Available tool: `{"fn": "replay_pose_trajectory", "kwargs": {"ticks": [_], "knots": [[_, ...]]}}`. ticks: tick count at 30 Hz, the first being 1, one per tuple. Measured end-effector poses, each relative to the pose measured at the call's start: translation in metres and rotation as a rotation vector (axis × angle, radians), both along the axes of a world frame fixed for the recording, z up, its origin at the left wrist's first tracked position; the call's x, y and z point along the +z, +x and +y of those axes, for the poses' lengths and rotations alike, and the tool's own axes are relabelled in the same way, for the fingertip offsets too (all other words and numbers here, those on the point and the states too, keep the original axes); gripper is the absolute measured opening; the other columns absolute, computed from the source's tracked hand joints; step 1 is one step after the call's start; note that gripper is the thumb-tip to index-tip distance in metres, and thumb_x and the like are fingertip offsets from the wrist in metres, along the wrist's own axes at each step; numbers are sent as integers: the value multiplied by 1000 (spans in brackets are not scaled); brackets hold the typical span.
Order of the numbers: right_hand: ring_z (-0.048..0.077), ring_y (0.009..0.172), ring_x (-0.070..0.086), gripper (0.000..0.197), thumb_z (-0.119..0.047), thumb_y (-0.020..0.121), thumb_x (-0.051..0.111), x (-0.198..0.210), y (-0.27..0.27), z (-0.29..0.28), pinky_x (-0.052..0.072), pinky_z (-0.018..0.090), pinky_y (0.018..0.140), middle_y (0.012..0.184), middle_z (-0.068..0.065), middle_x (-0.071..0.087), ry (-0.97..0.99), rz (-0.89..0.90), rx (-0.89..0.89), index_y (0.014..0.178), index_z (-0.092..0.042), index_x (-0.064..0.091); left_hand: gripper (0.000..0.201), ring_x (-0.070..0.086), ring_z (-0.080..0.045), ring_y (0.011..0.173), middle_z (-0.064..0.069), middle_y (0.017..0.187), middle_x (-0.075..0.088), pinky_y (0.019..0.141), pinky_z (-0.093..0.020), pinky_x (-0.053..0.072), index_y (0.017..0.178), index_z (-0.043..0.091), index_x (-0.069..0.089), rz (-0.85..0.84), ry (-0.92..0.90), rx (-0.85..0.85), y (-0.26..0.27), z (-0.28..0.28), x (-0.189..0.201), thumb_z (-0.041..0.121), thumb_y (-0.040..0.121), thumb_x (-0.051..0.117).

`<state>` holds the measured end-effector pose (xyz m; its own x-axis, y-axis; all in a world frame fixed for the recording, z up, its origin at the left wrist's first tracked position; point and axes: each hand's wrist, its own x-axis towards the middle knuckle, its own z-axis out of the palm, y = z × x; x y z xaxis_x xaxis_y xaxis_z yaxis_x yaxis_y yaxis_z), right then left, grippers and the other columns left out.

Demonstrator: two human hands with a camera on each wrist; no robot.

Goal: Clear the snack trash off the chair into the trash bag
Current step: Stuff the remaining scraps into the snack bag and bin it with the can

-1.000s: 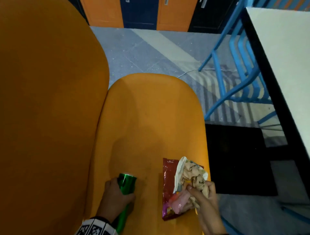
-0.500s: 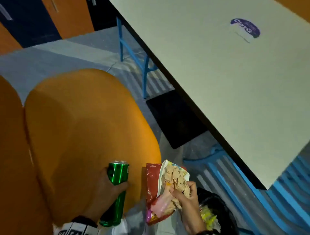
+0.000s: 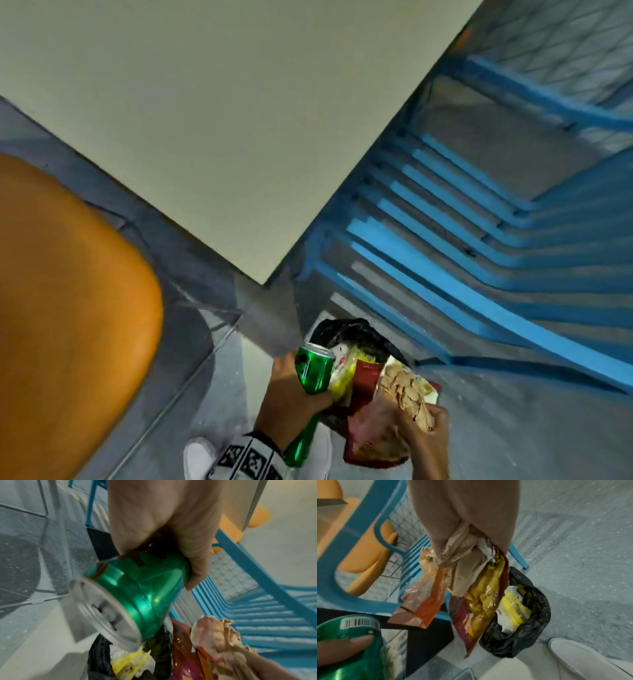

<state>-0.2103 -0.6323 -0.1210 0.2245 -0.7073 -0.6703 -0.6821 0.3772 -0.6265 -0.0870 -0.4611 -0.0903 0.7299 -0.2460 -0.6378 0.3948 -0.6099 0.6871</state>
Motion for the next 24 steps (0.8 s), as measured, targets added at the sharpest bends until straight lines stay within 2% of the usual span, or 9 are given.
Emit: {"fn": "replay_pose_trajectory", "kwargs": {"ticks": [2, 5, 8, 11, 14, 16, 18, 22, 24], "knots": [[34, 91, 59, 54, -14, 56, 76, -20, -5, -19, 50, 49, 85, 114, 28, 58, 62, -34, 20, 102, -13, 48, 66, 51, -16, 94, 1, 99, 45, 81, -23, 46, 111, 13, 48, -14, 17, -62, -7, -26, -22, 20, 54, 80], [36, 100, 62, 91, -33, 46, 74, -57, -11, -36, 50, 55, 91, 120, 24, 58, 95, -25, 87, 128, -11, 38, 75, 52, -21, 99, -5, 105, 48, 88, -30, 48, 113, 11, 48, -16, 42, -145, -16, -54, -55, 31, 49, 80], [40, 108, 58, 86, -31, 60, 79, -86, -7, -40, 45, 55, 97, 128, 21, 57, 27, 64, 91, 134, -22, 37, 86, 52, -23, 104, -5, 108, 47, 94, -36, 48, 115, 11, 48, -19, 39, -183, -21, -72, -89, 44, 43, 80], [39, 111, 57, 84, -40, 71, 72, -106, 6, -33, 40, 46, 99, 123, 15, 59, -6, 195, 117, 141, -33, 25, 94, 51, -19, 104, -2, 111, 48, 94, -36, 49, 116, 18, 45, -59, 46, -164, -20, -82, -128, 61, 38, 76], [31, 107, 59, 68, -42, 70, 67, -130, 12, -26, 44, 42, 96, 120, 4, 59, -72, 154, 261, 130, -33, 36, 88, 48, -18, 109, -1, 110, 45, 95, -29, 41, 120, 14, 43, -96, -18, -162, -21, -93, -162, 43, 48, 82], [30, 103, 59, 54, -30, 70, 66, -152, 15, -18, 49, 45, 91, 115, 8, 60, -102, 138, 344, 119, -26, 43, 78, 44, -15, 109, 0, 111, 42, 96, -26, 37, 119, 18, 41, -116, -51, -211, -23, -96, -182, 33, 56, 84], [29, 106, 57, 47, -33, 76, 58, -165, 21, -13, 46, 43, 95, 113, 8, 59, -78, 196, 426, 119, -27, 41, 70, 42, -14, 110, 2, 114, 41, 93, -23, 34, 117, 22, 39, -128, -37, -292, -25, -95, -197, 40, 63, 79], [31, 127, 45, 95, -53, 61, 57, -180, 20, -9, 32, 37, 108, 140, 7, 45, 90, 292, 737, 143, -22, 21, 104, 40, -25, 128, -10, 138, 42, 108, -28, 30, 137, 8, 29, -46, 71, -393, -28, -88, -221, 78, 60, 42], [29, 129, 46, 83, -50, 66, 58, -189, 13, -10, 33, 42, 111, 139, 4, 48, 150, 272, 760, 141, -29, 29, 107, 28, -25, 138, -12, 149, 28, 114, -26, 20, 143, 5, 16, 21, 113, -453, -27, -86, -221, 74, 66, 45]]}}
